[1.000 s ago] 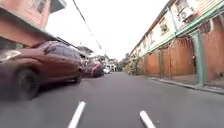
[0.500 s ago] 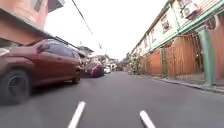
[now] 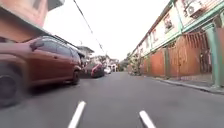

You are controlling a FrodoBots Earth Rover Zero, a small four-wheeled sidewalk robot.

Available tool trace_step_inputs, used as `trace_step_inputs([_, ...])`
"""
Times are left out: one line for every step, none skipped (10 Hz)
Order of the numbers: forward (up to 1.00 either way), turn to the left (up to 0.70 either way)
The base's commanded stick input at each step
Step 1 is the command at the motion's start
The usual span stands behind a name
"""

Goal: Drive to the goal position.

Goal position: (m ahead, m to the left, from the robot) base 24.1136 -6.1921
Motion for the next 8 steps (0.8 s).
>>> trace_step_inputs([0.70, -0.35])
trace_step_inputs([0.70, -0.35])
trace_step_inputs([0.70, -0.35])
trace_step_inputs([0.70, -0.34])
trace_step_inputs([0.70, -0.05])
trace_step_inputs([0.70, 0.00])
trace_step_inputs([0.70, 0.00])
trace_step_inputs([0.70, 0.00])
